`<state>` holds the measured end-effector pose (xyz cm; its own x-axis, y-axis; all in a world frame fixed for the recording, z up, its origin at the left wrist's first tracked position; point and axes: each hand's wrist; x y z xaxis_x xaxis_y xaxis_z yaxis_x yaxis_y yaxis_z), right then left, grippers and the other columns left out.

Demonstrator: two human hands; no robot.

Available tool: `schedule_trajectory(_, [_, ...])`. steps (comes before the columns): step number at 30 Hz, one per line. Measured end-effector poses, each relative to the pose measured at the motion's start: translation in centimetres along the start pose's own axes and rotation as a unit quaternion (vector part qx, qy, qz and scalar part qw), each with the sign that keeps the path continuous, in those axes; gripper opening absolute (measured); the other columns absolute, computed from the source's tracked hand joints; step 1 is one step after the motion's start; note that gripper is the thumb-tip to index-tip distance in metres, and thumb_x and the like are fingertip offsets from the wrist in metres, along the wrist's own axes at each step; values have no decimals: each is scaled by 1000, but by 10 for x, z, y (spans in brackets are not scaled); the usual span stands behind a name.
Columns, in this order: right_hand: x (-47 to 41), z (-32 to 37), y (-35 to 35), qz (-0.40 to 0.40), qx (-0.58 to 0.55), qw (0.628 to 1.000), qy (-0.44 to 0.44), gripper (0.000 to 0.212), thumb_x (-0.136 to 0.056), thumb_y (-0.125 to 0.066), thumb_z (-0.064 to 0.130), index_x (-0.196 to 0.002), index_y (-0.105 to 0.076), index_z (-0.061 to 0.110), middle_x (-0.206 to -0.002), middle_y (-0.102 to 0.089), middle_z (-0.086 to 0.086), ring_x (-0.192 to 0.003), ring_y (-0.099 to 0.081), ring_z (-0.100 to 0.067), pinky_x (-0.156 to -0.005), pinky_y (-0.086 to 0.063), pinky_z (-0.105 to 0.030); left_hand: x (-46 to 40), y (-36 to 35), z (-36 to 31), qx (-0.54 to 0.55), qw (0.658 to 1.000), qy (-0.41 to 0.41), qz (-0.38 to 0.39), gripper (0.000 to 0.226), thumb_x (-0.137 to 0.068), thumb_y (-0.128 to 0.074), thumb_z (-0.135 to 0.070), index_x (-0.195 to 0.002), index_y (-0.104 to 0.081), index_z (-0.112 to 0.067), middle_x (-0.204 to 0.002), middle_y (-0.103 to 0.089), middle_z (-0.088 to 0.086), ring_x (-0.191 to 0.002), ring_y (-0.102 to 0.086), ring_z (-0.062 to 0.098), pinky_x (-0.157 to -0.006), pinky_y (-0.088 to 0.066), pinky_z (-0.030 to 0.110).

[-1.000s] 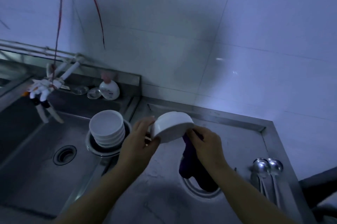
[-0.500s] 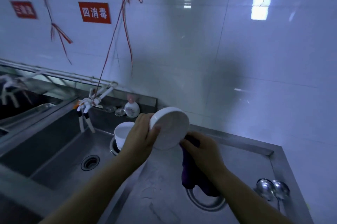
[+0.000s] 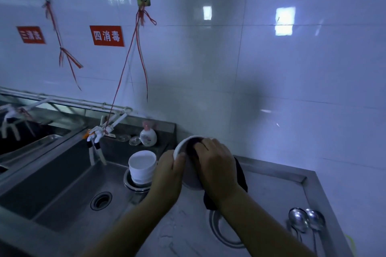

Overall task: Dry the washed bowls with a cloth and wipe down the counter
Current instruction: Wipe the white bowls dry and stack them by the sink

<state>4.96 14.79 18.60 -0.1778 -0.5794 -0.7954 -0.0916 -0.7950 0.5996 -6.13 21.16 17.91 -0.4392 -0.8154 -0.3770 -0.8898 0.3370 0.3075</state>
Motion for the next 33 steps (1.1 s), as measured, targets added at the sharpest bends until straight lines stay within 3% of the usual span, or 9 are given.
schedule_trajectory(4, [-6,10,5,37,-111,993,-19,16,-85,-69,16,-95,-71,4,-93,-70,-10,-82,-66,-24,-74,-56,-35,-4,10,-1,46,999,8,25,46,-83,-37,-42,-88,-58,-1,-89,-59,21,-85,-56,34,-78,-45,57])
schedule_trajectory(7, [-5,25,9,88,-168,981,44,29,-93,-51,26,-111,-68,10,-111,-68,-6,-100,-62,-20,-86,-52,-36,-13,23,-6,85,996,7,31,42,-83,-40,-39,-82,-56,0,-85,-59,25,-82,-56,39,-74,-45,54])
schedule_trajectory(11, [4,35,6,130,-178,969,113,30,-96,-44,27,-119,-63,21,-123,-63,5,-109,-58,-19,-89,-51,-42,-27,38,-7,60,998,-27,16,34,-81,-39,-39,-64,-49,-12,-62,-51,7,-58,-49,13,-56,-42,38])
schedule_trajectory(14, [7,23,3,150,-108,963,195,29,-90,-55,25,-117,-64,27,-122,-63,10,-114,-55,-17,-98,-43,-39,-31,45,3,-45,994,-92,45,43,-78,-28,-49,-69,-49,-12,-62,-47,-1,-55,-45,2,-50,-36,20])
schedule_trajectory(17, [5,7,4,192,-2,942,274,32,-83,-67,23,-114,-66,33,-120,-64,11,-116,-54,-17,-99,-43,-36,-37,48,7,-34,994,-83,64,55,-73,-26,-51,-73,-55,-3,-68,-55,8,-58,-49,14,-55,-41,38])
schedule_trajectory(19, [0,-3,6,201,44,926,317,25,-88,-58,22,-107,-69,33,-119,-65,10,-114,-56,-19,-93,-47,-36,-42,49,4,-28,991,-102,85,52,-70,-30,-47,-68,-53,-1,-63,-53,17,-54,-43,17,-52,-39,44])
schedule_trajectory(24, [-24,-14,11,143,169,910,350,30,-91,-47,18,-108,-71,24,-124,-63,2,-116,-55,-20,-91,-45,-33,-58,57,-4,-19,976,-55,209,38,-70,-40,-37,-73,-58,-3,-70,-57,8,-64,-49,14,-57,-38,32])
schedule_trajectory(28, [-33,-5,9,90,198,906,364,34,-94,-45,17,-124,-61,15,-128,-59,-4,-116,-54,-24,-89,-44,-37,-66,62,-6,28,957,45,284,45,-65,-41,-23,-92,-57,9,-90,-59,30,-80,-53,26,-70,-40,35])
schedule_trajectory(33, [-21,2,8,72,154,941,294,42,-84,-51,20,-124,-60,10,-122,-63,-5,-104,-57,-27,-82,-44,-37,-67,68,-6,-24,974,-6,227,40,-66,-41,-28,-82,-56,4,-82,-60,25,-75,-53,37,-68,-41,50])
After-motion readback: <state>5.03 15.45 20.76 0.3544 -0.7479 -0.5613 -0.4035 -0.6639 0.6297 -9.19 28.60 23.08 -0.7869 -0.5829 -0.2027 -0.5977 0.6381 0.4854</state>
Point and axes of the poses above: each hand's wrist, its own x-axis away from the middle knuckle, its own y-axis out of the back of the hand, z = x × y
